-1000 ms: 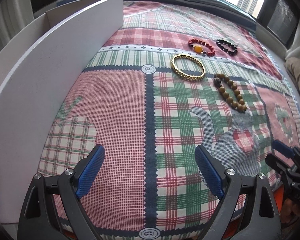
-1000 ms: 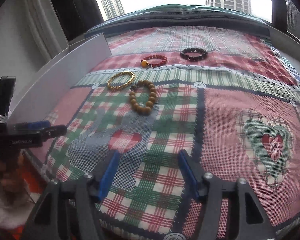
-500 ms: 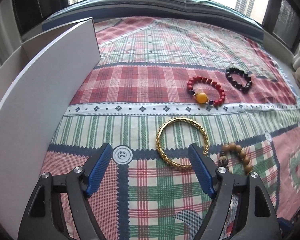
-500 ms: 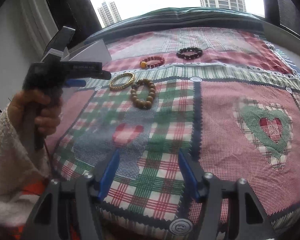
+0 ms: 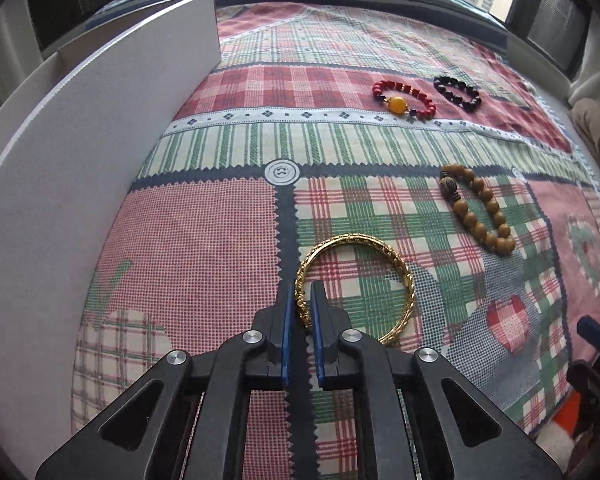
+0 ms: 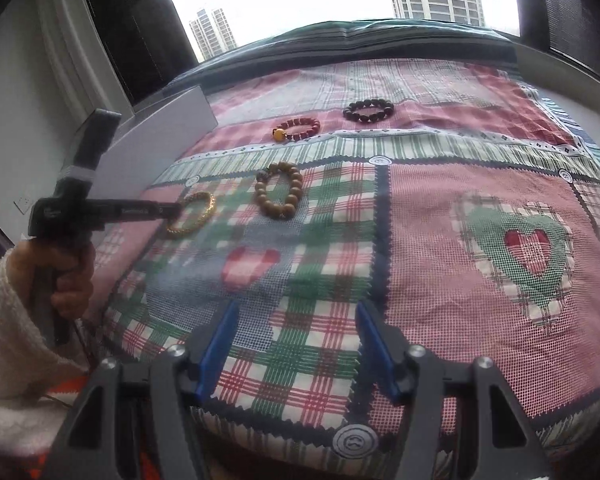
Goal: Organize jewelry
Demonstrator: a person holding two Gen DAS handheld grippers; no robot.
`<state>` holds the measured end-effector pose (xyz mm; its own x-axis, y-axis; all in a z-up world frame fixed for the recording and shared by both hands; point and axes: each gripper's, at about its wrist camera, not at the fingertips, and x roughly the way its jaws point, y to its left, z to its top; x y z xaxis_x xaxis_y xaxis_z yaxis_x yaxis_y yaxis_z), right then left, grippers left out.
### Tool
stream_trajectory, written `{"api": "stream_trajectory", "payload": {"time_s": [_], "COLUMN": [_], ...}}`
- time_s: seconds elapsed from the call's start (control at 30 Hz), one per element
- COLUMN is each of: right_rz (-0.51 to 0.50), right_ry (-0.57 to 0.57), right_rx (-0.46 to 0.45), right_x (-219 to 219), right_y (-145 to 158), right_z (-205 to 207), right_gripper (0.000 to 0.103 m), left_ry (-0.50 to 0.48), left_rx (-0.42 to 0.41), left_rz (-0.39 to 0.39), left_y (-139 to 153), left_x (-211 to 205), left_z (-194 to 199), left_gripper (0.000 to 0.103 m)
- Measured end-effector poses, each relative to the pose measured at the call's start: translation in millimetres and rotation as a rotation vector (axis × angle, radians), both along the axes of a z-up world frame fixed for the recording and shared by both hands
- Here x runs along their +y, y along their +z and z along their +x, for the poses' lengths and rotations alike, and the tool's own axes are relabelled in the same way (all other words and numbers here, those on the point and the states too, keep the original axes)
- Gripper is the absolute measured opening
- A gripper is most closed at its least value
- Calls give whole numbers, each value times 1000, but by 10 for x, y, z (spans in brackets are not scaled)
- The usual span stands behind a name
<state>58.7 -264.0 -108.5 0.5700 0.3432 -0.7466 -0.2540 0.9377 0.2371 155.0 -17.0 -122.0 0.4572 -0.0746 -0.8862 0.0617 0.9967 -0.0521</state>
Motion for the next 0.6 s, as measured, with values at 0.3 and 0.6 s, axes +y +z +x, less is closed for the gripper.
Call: {"api": "stream_trajectory", "payload": {"time_s": [0.3,0.6], "right_rz": [14,-12], "right_ry": [74,69], "right_rx": [17,48], "right_x": [392,453], "right_y": [48,-22], "right_z": [86,39], "right_gripper": [62,62], "left_ry": [60,52], "left_rx": [-74,-84], "left_rz": [28,65], "left_y": [113,98], "left_x": [195,192], "left_z": [-118,-138], "left_gripper": [52,52]}}
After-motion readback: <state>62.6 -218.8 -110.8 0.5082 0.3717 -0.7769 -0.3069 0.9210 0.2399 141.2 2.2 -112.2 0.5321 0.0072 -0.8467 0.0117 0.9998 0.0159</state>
